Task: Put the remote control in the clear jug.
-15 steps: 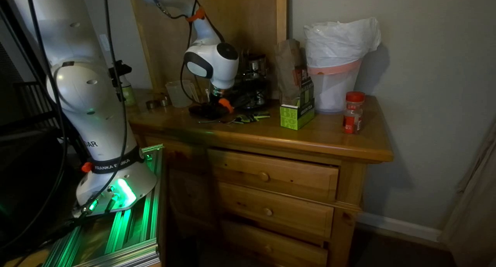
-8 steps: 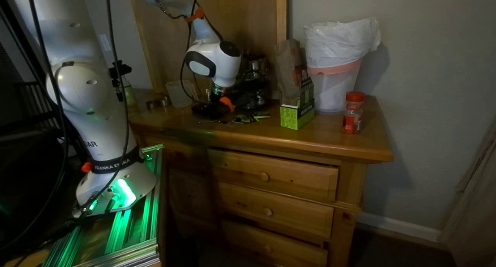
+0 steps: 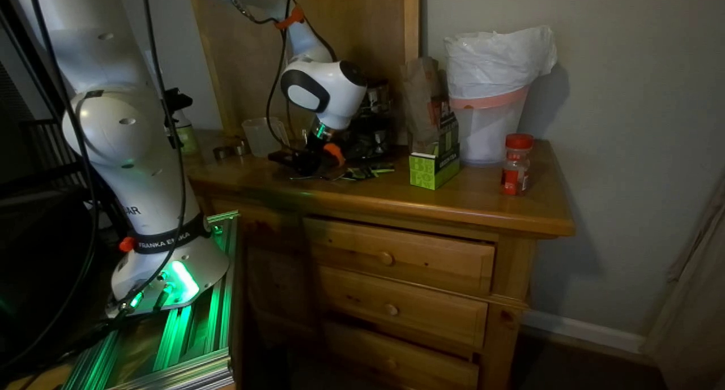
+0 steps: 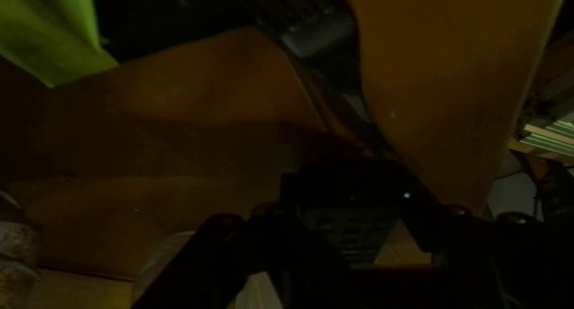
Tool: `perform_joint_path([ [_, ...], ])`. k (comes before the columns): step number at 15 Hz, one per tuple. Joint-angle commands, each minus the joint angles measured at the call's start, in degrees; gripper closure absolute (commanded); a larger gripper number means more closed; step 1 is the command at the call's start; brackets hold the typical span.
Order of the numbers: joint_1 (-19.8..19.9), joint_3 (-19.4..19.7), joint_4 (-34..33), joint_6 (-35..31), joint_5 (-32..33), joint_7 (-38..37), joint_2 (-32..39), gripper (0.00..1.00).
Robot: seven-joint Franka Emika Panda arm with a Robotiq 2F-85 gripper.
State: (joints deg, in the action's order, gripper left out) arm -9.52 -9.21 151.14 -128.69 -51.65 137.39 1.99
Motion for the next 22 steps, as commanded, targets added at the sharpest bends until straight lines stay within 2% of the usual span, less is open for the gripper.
perform_joint_path([
  [1,2.1,1.7,-0.7,11.1,2.0,-1.4,-3.1,0.67],
  [6,3.0,3.3,0.8,20.5,-1.3,-2.5,-9.2,0.67],
  [9,3.1,4.2,2.7,22.1,-4.8,-3.8,-15.0,0.67],
  [11,2.7,4.0,4.2,20.7,-6.5,-5.7,-19.7,0.67],
  [14,1.6,1.7,5.5,17.1,-6.1,-11.9,-26.7,0.67],
  [18,-1.1,-4.4,5.8,9.5,-2.4,-23.0,-34.6,0.67],
  [22,-5.4,-10.9,3.1,5.7,6.7,-37.8,-40.2,0.67],
])
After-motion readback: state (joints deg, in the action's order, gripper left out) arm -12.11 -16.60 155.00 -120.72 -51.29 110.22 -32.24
